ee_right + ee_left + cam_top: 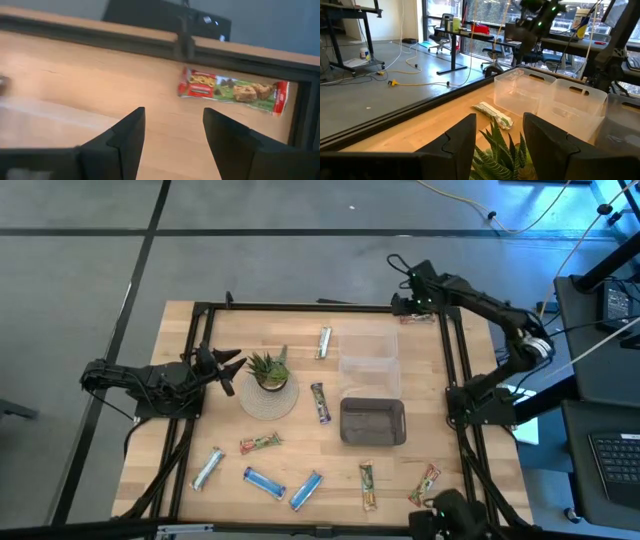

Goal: Pick and place Granola Bars by type
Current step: Put the top red granola bar into the top transparent bin

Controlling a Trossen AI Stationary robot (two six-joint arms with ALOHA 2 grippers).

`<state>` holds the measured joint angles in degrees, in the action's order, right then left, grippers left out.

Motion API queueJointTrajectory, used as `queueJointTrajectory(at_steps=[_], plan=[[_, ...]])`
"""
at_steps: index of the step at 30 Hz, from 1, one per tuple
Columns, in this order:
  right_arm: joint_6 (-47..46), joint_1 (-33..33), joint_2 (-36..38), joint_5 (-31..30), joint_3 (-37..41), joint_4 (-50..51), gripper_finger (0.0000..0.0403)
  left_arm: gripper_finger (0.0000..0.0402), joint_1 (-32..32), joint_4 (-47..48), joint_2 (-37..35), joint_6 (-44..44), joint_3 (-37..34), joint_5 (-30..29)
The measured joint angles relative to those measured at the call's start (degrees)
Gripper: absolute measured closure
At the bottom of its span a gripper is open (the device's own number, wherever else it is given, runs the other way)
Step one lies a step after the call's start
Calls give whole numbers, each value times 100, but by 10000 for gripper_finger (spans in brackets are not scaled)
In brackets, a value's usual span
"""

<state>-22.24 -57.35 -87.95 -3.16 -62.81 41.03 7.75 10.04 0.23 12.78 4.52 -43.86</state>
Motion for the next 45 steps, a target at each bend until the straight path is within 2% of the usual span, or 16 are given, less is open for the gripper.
queueJointTrajectory(at_steps=[6,23,34,45], plan=[[88,-193,-619,-460,0,-104,199,245,0,0,2,0,2,0],[206,-579,-1519,-478,0,-585,199,245,0,2,1,0,1,-1],[575,-587,-1682,-500,-15,-557,199,245,1,2,2,-2,0,-2],[1211,-368,-1683,-266,-15,-385,199,245,1,4,2,-2,0,-17]])
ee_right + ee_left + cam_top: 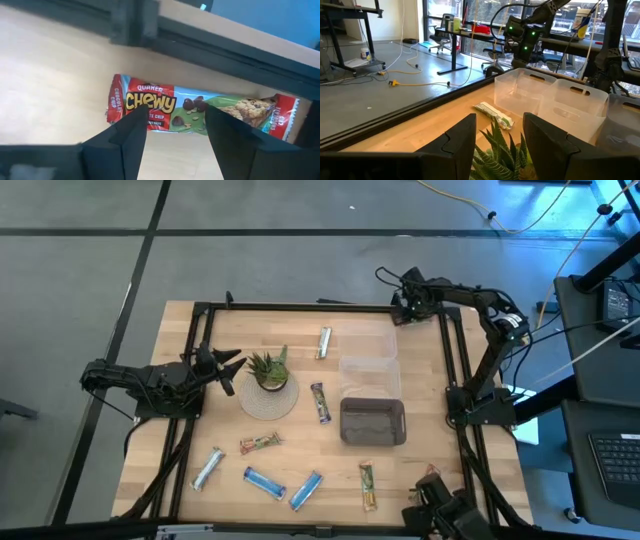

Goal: Pick and place Granola Bars by type
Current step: Put the top red granola bar into the top transparent bin

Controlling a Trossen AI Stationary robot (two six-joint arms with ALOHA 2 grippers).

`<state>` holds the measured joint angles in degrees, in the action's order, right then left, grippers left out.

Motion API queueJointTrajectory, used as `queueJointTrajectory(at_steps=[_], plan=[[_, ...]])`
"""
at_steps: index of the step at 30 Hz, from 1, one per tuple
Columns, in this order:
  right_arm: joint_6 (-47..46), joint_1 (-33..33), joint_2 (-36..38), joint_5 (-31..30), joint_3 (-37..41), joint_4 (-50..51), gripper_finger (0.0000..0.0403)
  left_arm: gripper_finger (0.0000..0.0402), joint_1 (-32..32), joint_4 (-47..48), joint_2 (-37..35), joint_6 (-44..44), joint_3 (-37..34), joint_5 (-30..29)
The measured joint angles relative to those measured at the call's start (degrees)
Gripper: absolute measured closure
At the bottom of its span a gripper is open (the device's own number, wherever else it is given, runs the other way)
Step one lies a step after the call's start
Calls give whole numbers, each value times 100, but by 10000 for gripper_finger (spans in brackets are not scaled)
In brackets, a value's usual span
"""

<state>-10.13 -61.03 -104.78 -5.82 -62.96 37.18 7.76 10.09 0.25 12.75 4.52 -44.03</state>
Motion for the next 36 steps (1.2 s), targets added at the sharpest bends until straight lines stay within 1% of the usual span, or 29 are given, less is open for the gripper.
queueJointTrajectory(at_steps=[4,10,12,16,21,27,32,36], plan=[[414,129,-4,245,2,93,199,245,-1,0,0,0,-1,0],[438,302,-6,439,2,231,199,245,-1,0,-1,0,1,0],[173,347,-8,439,2,334,199,245,1,0,0,0,1,0],[-829,348,-10,457,6,595,199,245,1,0,-2,0,1,0],[-1259,345,-14,456,13,736,199,245,-1,0,0,0,1,0],[-1170,345,59,437,26,660,199,245,-1,0,-2,0,0,0],[-1100,345,379,415,40,674,199,245,1,2,0,0,1,0],[-733,345,656,406,-125,715,199,245,1,2,-1,-2,0,-1]])
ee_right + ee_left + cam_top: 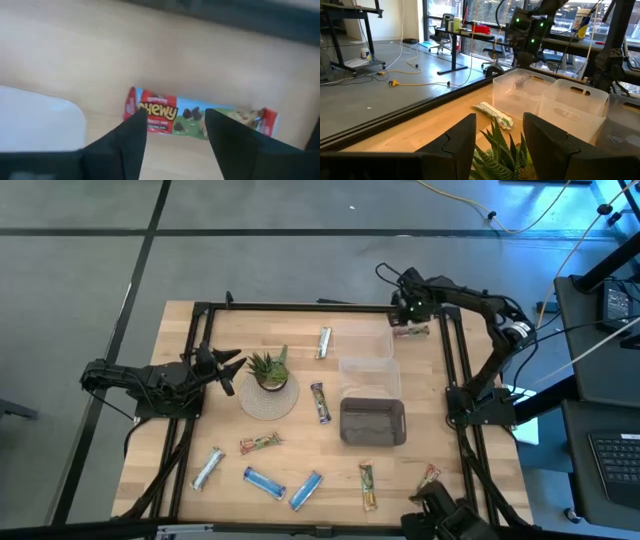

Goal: Pick and place Granola Bars by type
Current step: Put the top red granola bar into the top transparent bin

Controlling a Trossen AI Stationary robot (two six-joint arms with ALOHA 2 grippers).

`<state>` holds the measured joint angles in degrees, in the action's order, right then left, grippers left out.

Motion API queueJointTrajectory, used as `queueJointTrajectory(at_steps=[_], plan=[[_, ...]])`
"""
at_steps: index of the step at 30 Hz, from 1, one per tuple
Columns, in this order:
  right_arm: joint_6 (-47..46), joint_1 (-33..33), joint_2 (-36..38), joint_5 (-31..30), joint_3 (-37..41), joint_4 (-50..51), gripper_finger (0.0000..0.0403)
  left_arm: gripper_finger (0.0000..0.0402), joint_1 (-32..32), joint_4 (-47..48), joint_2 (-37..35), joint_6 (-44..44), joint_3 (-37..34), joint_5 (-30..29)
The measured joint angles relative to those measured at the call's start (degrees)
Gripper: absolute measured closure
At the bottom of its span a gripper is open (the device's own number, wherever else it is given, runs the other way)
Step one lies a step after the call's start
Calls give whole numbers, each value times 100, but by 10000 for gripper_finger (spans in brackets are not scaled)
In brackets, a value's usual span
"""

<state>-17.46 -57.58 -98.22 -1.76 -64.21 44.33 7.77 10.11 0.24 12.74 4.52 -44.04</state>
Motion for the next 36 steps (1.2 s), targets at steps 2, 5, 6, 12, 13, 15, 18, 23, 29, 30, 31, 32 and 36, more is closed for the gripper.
queueJointTrajectory(at_steps=[2,5,6,12,13,15,18,23,29,30,31,32,36], plan=[[712,0,86,1,-136,22,199,245,-2,0,0,0,0,1],[2289,39,160,15,-290,160,199,245,-2,0,-1,-1,0,-1],[2793,50,154,15,-325,203,199,245,-2,0,1,-1,0,1],[5398,52,142,279,-361,430,199,245,-2,0,1,2,1,5],[5679,52,142,328,-361,468,199,245,-2,0,-1,2,2,6],[5788,52,142,339,-361,448,199,245,0,0,1,2,2,6],[5804,54,142,347,-361,460,199,245,-2,0,0,2,2,3],[6004,177,121,185,-254,712,199,245,-2,0,1,0,1,1],[6323,395,114,-238,183,580,199,245,-2,2,0,-1,1,1],[6337,418,114,-312,258,507,199,245,-2,0,1,-1,2,1],[6351,425,114,-374,313,431,199,245,-2,2,1,-1,0,1],[6366,426,114,-430,358,320,199,245,-2,2,1,-1,0,1],[6361,417,114,-468,439,130,199,245,-2,2,0,-1,0,-1]])
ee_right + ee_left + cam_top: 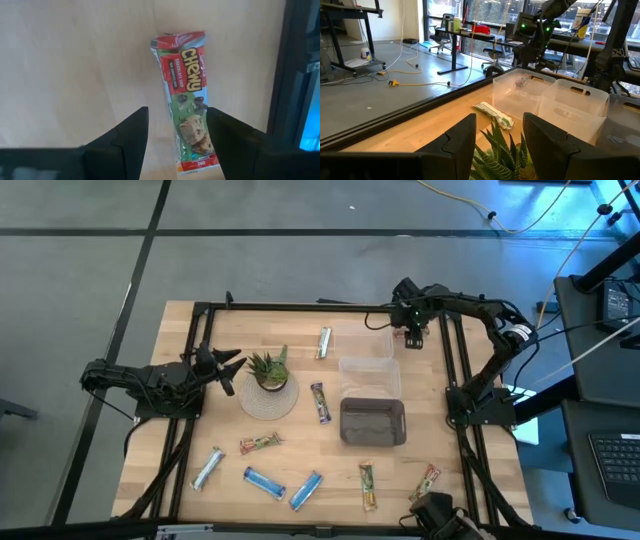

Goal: Pick and place Granola Bars by type
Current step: Put the top red granola bar into the top transparent bin

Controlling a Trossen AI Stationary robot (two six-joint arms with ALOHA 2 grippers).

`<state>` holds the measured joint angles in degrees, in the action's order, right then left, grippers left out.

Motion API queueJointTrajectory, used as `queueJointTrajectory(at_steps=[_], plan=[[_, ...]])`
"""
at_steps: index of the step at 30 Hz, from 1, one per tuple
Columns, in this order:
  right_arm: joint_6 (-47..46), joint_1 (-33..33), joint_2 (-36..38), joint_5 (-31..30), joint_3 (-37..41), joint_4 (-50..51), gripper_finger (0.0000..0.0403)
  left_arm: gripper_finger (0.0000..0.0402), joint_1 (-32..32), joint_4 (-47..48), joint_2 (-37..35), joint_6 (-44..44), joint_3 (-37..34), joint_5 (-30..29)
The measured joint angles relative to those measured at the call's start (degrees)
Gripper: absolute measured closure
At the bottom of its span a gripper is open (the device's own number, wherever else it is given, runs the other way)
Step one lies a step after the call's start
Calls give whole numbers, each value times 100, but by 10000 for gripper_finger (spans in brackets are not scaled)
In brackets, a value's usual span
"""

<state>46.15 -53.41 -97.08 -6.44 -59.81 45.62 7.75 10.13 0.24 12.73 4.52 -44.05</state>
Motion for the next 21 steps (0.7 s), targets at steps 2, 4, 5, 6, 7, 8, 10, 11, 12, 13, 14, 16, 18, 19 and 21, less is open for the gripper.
queueJointTrajectory(at_steps=[2,4,5,6,7,8,10,11,12,13,14,16,18,19,21], plan=[[0,0,0,2,0,-11,199,245,0,0,1,0,1,0],[2,0,0,7,0,-12,199,245,0,-1,1,0,0,0],[0,2,0,7,0,-15,199,245,0,0,1,0,-1,0],[-2,4,0,7,0,-18,199,245,0,-2,1,0,1,0],[-17,4,-13,9,0,-35,199,245,0,-2,-1,0,-1,0],[-59,2,-39,25,0,-73,199,245,0,-1,1,0,1,0],[-70,2,-149,40,0,-120,199,245,0,0,0,0,1,0],[-70,2,-215,21,0,-111,199,245,0,0,-1,0,1,0],[-80,2,-286,-43,0,-108,199,245,0,-2,-1,0,1,0],[-96,4,-351,-138,0,-111,199,245,0,0,1,0,-1,0],[-121,4,-413,-216,0,-111,199,245,0,0,1,0,1,0],[-207,1,-502,-307,-1,-132,199,245,0,0,0,0,1,0],[-234,0,-546,-313,-11,-157,199,245,0,-1,-1,0,1,0],[-239,1,-551,-315,-11,-173,199,245,0,0,0,0,0,0],[-240,2,-553,-315,-11,-180,199,245,0,0,1,0,1,0]])
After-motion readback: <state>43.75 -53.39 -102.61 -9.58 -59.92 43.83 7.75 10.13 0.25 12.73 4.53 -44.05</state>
